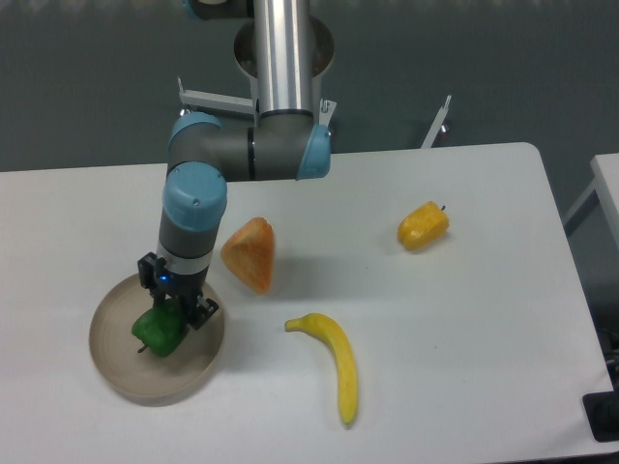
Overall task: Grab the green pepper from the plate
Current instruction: 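Lift the held green pepper off the plate toward the banana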
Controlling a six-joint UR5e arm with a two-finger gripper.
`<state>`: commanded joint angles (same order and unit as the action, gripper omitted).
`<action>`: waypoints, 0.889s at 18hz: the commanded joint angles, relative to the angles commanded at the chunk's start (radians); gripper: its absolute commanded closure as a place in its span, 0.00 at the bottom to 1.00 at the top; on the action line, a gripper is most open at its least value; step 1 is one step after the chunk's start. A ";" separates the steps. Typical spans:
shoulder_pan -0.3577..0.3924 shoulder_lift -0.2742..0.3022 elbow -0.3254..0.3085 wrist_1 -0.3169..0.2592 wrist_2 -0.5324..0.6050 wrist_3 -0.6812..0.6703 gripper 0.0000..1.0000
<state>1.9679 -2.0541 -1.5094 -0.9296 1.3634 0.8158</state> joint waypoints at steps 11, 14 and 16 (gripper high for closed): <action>0.242 0.077 0.028 -0.110 0.078 0.380 0.64; 0.278 0.100 0.025 -0.110 0.120 0.428 0.64; 0.292 0.104 0.021 -0.110 0.121 0.448 0.64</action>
<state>2.2595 -1.9497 -1.4880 -1.0400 1.4849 1.2639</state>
